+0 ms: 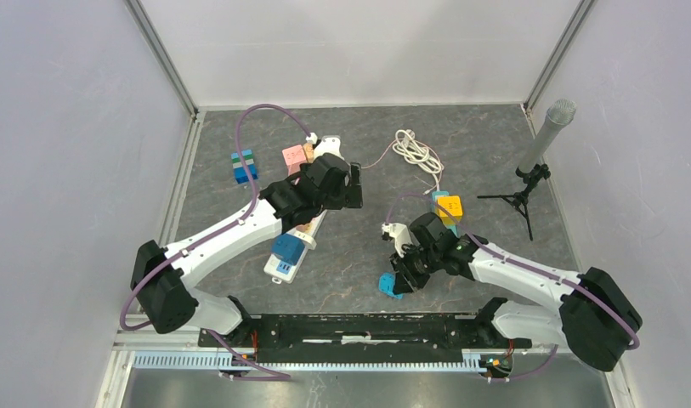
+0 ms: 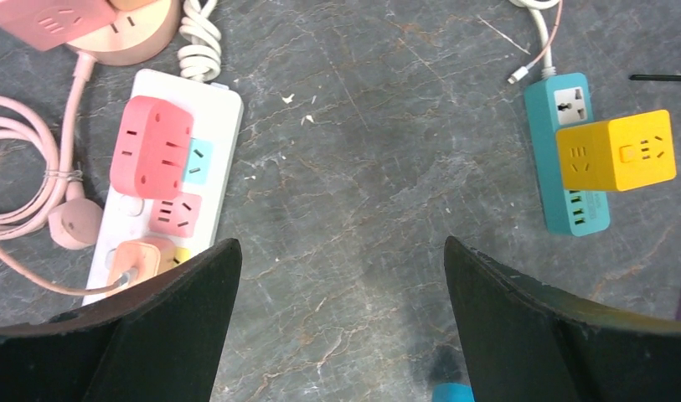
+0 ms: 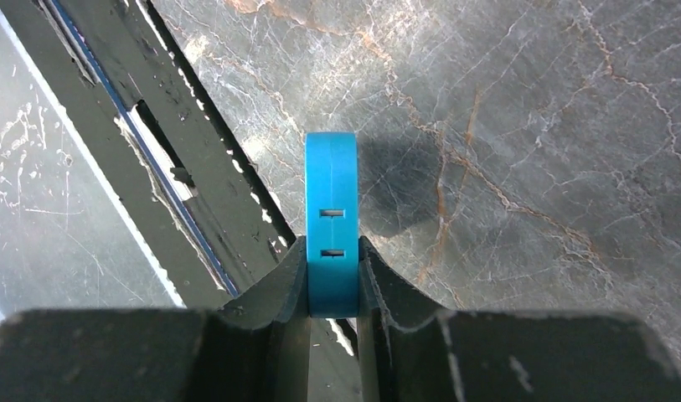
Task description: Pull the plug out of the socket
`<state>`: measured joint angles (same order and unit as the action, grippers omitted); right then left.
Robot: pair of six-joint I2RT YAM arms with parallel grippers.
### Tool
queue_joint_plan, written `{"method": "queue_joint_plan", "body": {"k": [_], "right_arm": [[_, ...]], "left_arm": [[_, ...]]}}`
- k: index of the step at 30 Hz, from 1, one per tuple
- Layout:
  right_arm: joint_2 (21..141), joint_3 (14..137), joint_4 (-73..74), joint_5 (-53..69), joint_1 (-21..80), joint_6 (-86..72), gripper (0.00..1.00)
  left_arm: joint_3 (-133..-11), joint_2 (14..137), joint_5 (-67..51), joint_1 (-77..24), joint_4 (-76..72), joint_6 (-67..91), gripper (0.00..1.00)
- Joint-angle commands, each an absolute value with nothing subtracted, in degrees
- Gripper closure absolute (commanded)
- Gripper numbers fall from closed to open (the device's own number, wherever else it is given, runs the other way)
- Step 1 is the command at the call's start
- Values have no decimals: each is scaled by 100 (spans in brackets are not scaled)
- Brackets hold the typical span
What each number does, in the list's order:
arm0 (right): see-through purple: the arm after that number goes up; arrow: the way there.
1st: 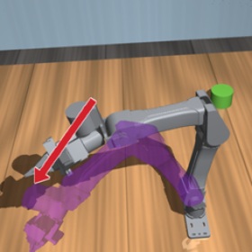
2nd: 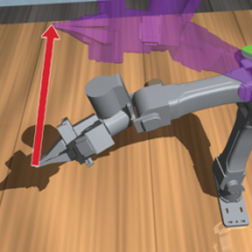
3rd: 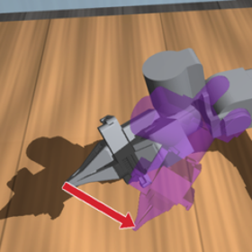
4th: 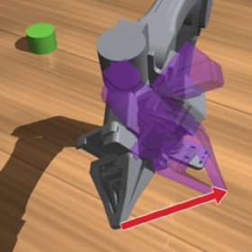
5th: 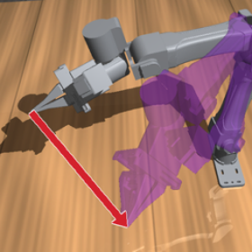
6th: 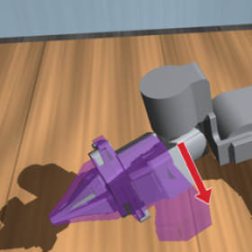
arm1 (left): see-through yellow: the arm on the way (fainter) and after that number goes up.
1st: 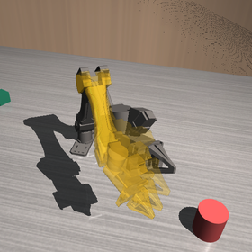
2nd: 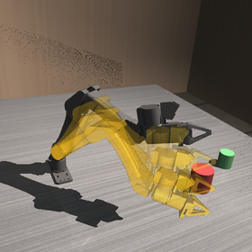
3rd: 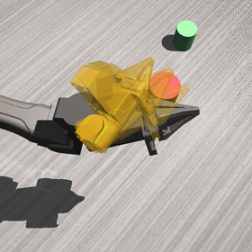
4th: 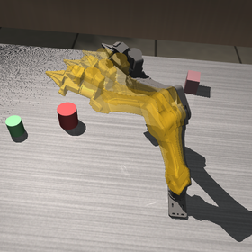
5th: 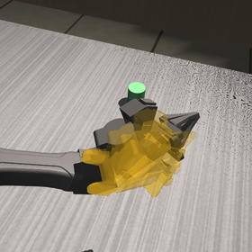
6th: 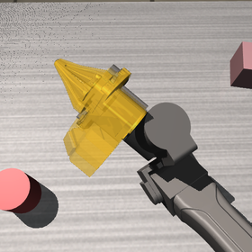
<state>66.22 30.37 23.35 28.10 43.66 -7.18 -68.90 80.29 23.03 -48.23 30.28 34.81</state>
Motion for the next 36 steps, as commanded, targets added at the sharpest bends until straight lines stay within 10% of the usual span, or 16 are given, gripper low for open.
{"method": "queue_joint_plan", "body": {"k": [1, 7, 15, 36], "right_arm": [[6799, 3065, 2490, 2417, 4377, -632, 87], [7032, 3193, 2695, 1882, 4377, -737, 37], [6771, 3893, 2923, 1558, 4377, -757, 12], [6710, 5768, 4043, -4015, 4016, -1907, 2]], "left_arm": [[-6891, 7850, 2118, -4807, 2663, 3253, 3], [-6891, 7833, 2084, -4803, 2655, 3228, 3], [-6882, 7777, 2057, -4799, 2654, 3189, 3], [-5827, 6670, 2505, -4790, 1427, 3446, 1]]}}
